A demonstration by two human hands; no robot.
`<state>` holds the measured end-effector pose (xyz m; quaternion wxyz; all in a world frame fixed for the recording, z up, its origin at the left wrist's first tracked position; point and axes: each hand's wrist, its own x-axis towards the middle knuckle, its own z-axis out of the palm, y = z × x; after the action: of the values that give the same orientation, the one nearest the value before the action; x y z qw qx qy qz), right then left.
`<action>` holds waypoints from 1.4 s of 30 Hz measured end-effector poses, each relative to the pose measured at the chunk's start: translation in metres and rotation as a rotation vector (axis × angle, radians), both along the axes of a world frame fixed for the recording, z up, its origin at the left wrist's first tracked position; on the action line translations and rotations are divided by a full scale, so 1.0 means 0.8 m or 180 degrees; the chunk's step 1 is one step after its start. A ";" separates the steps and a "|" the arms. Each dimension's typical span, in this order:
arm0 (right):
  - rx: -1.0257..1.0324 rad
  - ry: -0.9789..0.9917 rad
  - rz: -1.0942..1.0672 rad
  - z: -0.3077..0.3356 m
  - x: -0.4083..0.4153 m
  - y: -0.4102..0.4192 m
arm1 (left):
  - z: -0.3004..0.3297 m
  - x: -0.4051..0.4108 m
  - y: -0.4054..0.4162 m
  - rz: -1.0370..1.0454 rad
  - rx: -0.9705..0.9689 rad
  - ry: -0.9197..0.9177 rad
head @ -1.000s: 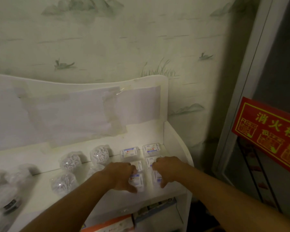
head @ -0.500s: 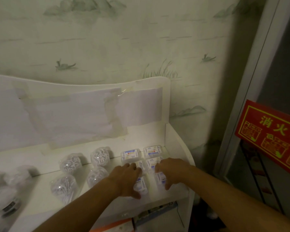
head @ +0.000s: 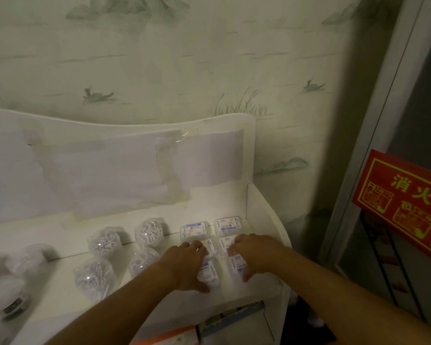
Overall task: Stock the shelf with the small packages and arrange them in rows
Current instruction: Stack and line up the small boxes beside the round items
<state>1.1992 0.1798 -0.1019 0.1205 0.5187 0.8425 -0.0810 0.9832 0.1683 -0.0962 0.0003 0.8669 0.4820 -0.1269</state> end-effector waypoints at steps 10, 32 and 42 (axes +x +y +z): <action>-0.0045 -0.0132 0.0036 0.002 0.005 0.001 | 0.018 -0.001 0.006 0.0076 -0.0253 0.0076; -0.0073 0.0022 -0.0024 0.000 0.008 -0.012 | 0.016 -0.009 0.017 -0.0020 -0.0197 0.0056; -0.0196 0.0427 -0.0051 0.020 -0.011 -0.007 | 0.029 -0.026 0.007 -0.0113 -0.0128 0.0020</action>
<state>1.1907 0.1740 -0.0861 0.0791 0.5149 0.8416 -0.1425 0.9624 0.1743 -0.0727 0.0139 0.8748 0.4639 -0.1392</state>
